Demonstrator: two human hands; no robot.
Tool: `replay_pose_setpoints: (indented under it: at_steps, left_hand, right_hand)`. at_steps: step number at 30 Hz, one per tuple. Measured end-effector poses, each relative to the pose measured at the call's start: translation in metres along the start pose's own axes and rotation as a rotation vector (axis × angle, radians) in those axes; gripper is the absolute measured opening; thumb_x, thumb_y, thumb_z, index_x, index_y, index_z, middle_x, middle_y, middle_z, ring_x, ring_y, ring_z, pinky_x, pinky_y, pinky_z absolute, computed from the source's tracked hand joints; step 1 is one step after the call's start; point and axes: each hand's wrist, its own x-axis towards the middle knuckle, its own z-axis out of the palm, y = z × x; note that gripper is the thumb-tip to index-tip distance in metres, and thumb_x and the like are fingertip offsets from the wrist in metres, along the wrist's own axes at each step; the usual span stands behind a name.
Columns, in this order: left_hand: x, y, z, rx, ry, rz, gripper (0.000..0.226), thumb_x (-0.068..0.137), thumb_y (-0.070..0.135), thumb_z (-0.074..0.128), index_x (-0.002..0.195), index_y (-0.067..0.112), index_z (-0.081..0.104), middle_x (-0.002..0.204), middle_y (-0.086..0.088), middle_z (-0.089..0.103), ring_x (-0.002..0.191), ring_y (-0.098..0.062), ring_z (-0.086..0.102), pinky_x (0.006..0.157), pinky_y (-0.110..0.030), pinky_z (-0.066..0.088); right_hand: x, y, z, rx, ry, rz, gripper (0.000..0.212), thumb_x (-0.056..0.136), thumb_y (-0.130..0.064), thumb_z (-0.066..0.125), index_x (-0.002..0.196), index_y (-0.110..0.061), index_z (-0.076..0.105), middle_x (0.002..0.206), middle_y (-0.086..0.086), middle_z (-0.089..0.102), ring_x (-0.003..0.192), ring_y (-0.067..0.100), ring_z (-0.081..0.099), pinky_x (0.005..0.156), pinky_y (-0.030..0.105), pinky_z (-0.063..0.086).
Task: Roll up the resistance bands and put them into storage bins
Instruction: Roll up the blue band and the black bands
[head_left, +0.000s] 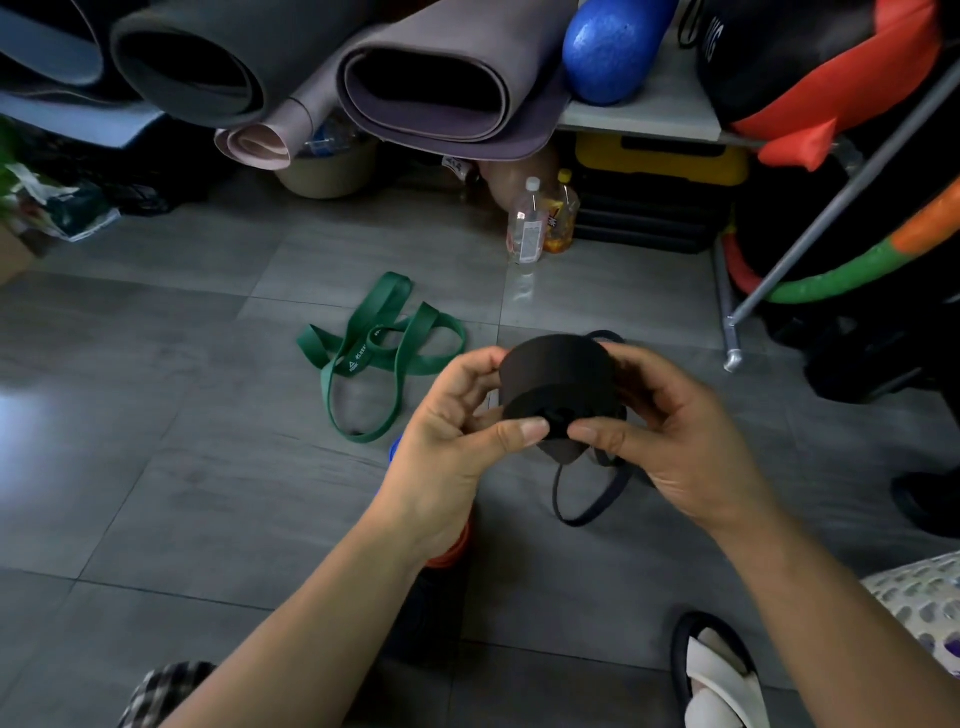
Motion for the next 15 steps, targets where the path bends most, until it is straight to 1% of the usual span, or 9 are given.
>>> replay_pose_setpoints:
  at_steps: [2,3,4,6,8,10,11,13,15]
  left_hand:
    - [0.002,0.000,-0.002,0.068,-0.010,-0.038,0.046,0.065,-0.009,0.069,0.099,0.017,0.053,0.091,0.007,0.066,0.078,-0.009,0.064,0.069,-0.020,0.053]
    - [0.003,-0.001,-0.005,0.175,-0.019,-0.040,0.049,0.067,-0.012,0.069,0.100,0.020,0.053,0.094,0.006,0.065,0.082,-0.008,0.063,0.071,-0.019,0.051]
    - [0.004,-0.001,-0.008,0.357,-0.038,-0.016,0.053,0.069,-0.013,0.069,0.102,0.025,0.053,0.099,0.006,0.063,0.088,-0.006,0.061,0.073,-0.016,0.050]
    - [0.005,-0.004,-0.012,0.807,-0.115,0.063,0.060,0.071,-0.004,0.072,0.109,0.037,0.051,0.110,0.011,0.055,0.103,-0.003,0.054,0.082,-0.014,0.047]
    - [0.004,-0.007,-0.011,1.070,-0.172,0.140,0.055,0.071,0.008,0.073,0.116,0.034,0.057,0.106,0.017,0.052,0.100,-0.005,0.054,0.084,-0.018,0.046]
    - [0.004,-0.004,-0.011,1.077,-0.122,0.177,0.048,0.068,0.012,0.071,0.112,0.029,0.062,0.097,0.018,0.054,0.094,-0.006,0.056,0.080,-0.021,0.048]
    - [0.004,-0.002,-0.011,1.035,-0.085,0.181,0.047,0.066,0.014,0.070,0.108,0.033,0.063,0.095,0.017,0.057,0.094,-0.005,0.057,0.079,-0.021,0.050]
    - [0.004,0.004,-0.012,0.867,-0.041,0.164,0.042,0.064,0.016,0.069,0.097,0.040,0.061,0.097,0.016,0.062,0.098,-0.001,0.058,0.079,-0.021,0.052]
    - [0.003,0.012,-0.012,0.628,-0.054,0.139,0.041,0.063,0.016,0.072,0.093,0.042,0.061,0.097,0.012,0.065,0.099,-0.003,0.060,0.076,-0.025,0.054]
  right_hand:
    - [-0.001,0.000,-0.002,-0.122,0.012,0.021,0.047,0.064,-0.042,0.076,0.107,-0.034,0.058,0.103,-0.020,0.067,0.102,0.000,0.061,0.085,0.012,0.045]
    - [-0.002,0.000,-0.004,-0.221,0.018,0.038,0.047,0.066,-0.036,0.077,0.109,-0.030,0.060,0.100,-0.018,0.068,0.100,0.000,0.061,0.085,0.014,0.045]
    - [-0.003,0.002,-0.005,-0.379,0.021,0.038,0.047,0.066,-0.030,0.077,0.110,-0.023,0.062,0.100,-0.013,0.069,0.098,0.004,0.062,0.084,0.019,0.047]
    - [-0.006,0.006,-0.002,-0.791,-0.002,-0.053,0.046,0.066,-0.022,0.079,0.109,-0.013,0.065,0.097,0.001,0.070,0.092,0.019,0.064,0.074,0.032,0.049]
    - [-0.009,0.009,0.004,-0.975,-0.056,-0.126,0.043,0.065,-0.024,0.080,0.104,-0.013,0.066,0.091,0.001,0.070,0.085,0.024,0.064,0.064,0.036,0.049]
    - [-0.009,0.007,0.006,-0.909,-0.062,-0.116,0.043,0.067,-0.026,0.079,0.106,-0.014,0.064,0.094,-0.001,0.068,0.089,0.018,0.061,0.068,0.034,0.049]
    - [-0.008,0.007,0.005,-0.810,-0.049,-0.097,0.046,0.068,-0.027,0.078,0.110,-0.016,0.063,0.099,-0.003,0.066,0.093,0.014,0.058,0.074,0.030,0.047]
    - [-0.004,0.006,-0.001,-0.594,-0.044,-0.054,0.055,0.066,-0.035,0.077,0.116,-0.026,0.058,0.107,-0.012,0.061,0.101,0.003,0.051,0.085,0.017,0.041]
    - [-0.002,0.006,-0.006,-0.434,-0.047,-0.007,0.060,0.059,-0.047,0.078,0.113,-0.039,0.053,0.111,-0.021,0.059,0.106,-0.004,0.050,0.089,0.008,0.037]
